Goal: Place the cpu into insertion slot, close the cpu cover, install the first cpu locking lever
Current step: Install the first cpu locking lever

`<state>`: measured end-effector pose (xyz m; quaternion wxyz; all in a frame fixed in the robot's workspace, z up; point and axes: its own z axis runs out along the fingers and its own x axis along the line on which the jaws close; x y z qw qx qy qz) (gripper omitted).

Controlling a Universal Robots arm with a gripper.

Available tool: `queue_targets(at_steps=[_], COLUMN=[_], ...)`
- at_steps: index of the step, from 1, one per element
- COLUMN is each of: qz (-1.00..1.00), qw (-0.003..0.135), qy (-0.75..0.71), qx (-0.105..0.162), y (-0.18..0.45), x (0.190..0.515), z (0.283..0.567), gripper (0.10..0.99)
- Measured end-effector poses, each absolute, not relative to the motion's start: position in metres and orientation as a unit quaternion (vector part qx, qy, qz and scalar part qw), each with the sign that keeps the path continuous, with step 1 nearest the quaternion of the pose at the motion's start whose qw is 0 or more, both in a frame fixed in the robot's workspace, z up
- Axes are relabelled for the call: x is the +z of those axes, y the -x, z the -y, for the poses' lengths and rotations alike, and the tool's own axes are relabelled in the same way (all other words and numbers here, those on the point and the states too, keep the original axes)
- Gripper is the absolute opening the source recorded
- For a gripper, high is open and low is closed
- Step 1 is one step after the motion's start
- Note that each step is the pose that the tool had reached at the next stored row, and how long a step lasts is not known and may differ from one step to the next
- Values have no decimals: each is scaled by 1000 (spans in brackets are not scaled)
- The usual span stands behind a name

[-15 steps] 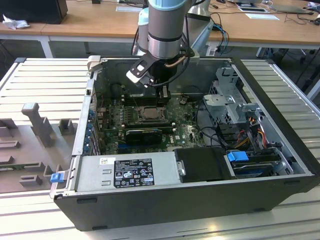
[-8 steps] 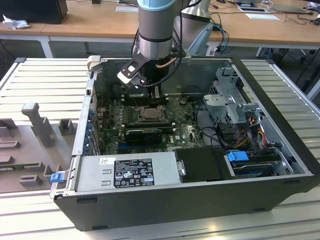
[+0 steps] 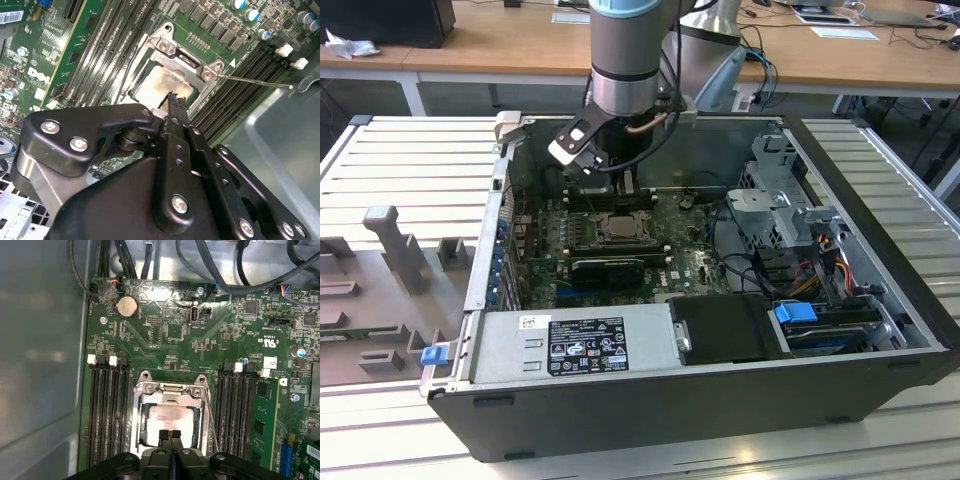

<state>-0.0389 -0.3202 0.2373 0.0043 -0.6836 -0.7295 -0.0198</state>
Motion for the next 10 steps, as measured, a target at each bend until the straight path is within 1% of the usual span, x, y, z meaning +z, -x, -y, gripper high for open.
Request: queue_targets(at_steps=[10], qz=[730], qw=[4], qy=[684], qx=[-19], y=[39], x=[255], z=[320], gripper=[106])
